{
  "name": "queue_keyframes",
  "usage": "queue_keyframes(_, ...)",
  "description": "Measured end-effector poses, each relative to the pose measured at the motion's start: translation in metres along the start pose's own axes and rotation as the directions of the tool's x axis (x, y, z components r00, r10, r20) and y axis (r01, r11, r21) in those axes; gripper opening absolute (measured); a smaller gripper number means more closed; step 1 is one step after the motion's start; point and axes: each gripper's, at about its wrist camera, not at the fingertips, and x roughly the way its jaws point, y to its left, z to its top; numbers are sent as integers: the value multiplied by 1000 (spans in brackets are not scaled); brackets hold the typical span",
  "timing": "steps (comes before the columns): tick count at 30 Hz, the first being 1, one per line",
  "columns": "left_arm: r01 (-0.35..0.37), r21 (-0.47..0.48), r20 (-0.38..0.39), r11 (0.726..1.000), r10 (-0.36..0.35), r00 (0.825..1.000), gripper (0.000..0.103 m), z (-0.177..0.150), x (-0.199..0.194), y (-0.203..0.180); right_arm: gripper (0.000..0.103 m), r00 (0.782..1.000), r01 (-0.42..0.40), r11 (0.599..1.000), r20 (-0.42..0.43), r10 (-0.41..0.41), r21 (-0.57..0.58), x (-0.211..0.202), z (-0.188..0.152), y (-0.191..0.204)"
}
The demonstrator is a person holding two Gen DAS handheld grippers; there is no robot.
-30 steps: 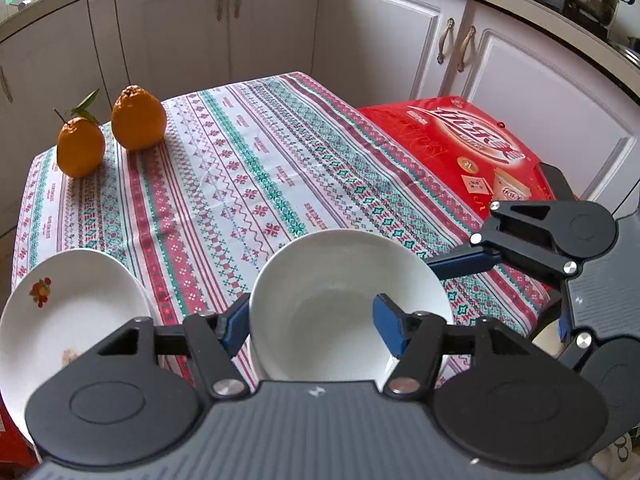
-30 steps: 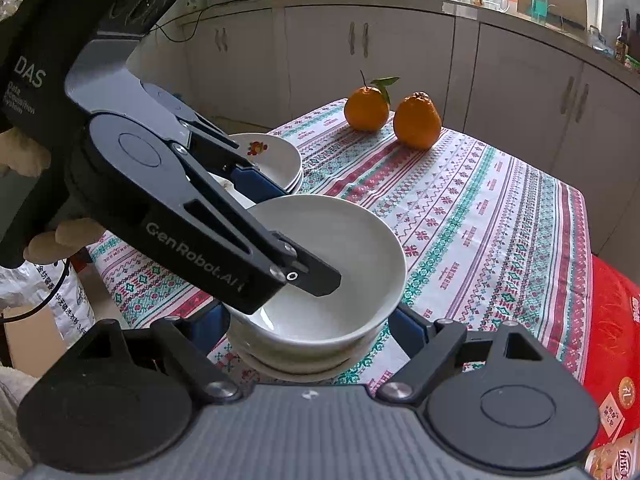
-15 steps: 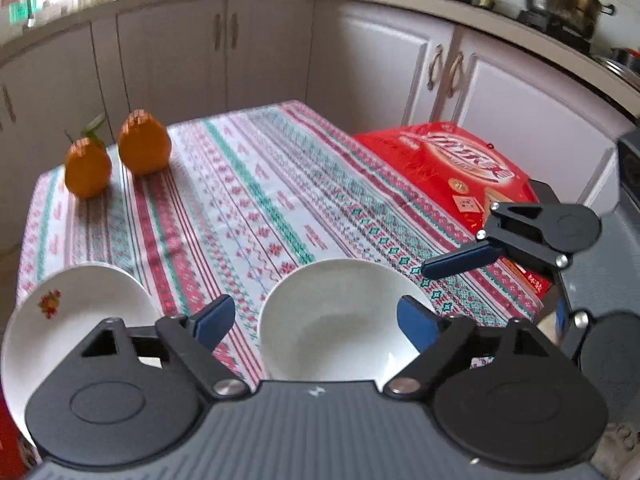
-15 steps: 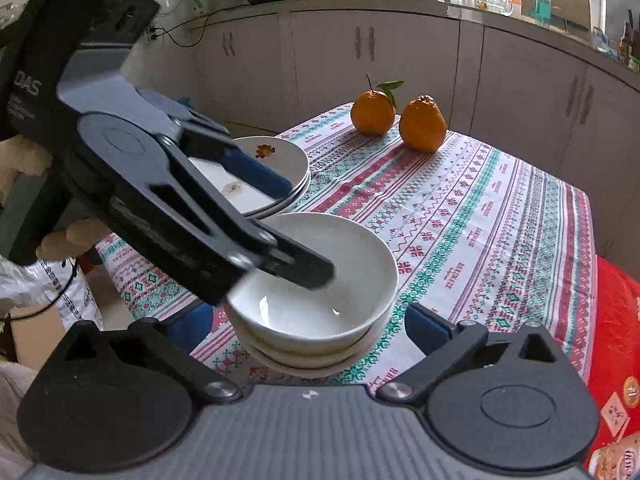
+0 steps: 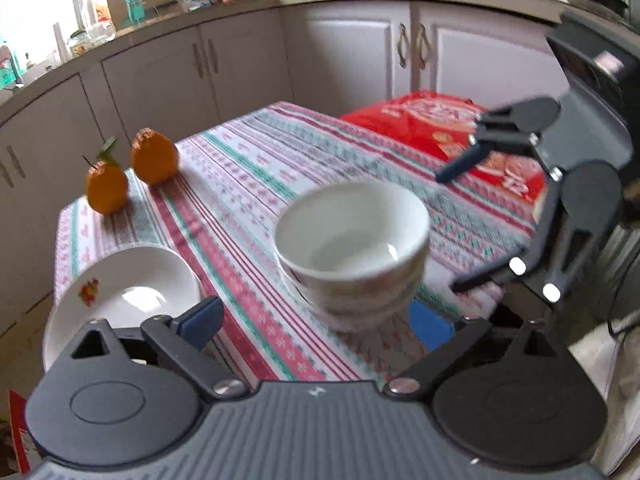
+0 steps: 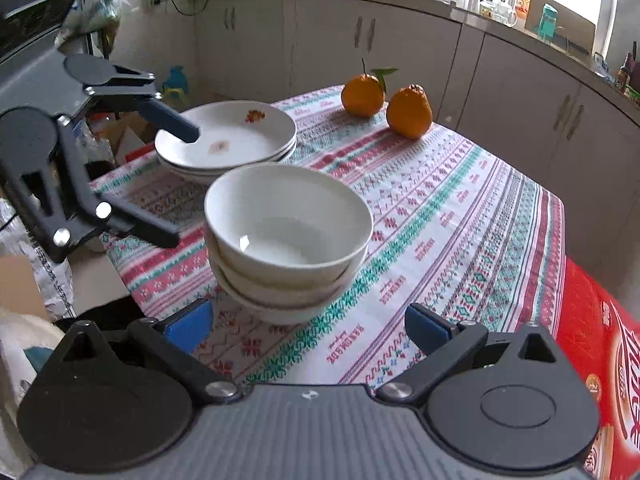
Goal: Organize plates and bowls
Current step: 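Grasp the stack of three bowls with both grippers and lift it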
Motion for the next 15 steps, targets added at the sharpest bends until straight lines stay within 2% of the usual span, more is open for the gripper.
queue_keyframes(3,25,16,-22,1000,-24,999,99,-10,7,-7,103,1000,18,1000,-12,-18,-2,5,-4,4)
queue_keyframes(8,23,94,-42,995,-19,999,99,-20,20,-18,103,999,20,1000,-37,-20,-4,14,-9,6)
queue_keyframes(12,45,104,-61,994,-39,997,99,-23,30,-17,103,998,21,1000,-54,-21,-8,22,-10,5)
queue_keyframes(15,55,102,-74,993,-47,996,99,-23,37,-13,103,997,46,997,-59,-50,-56,29,-12,7)
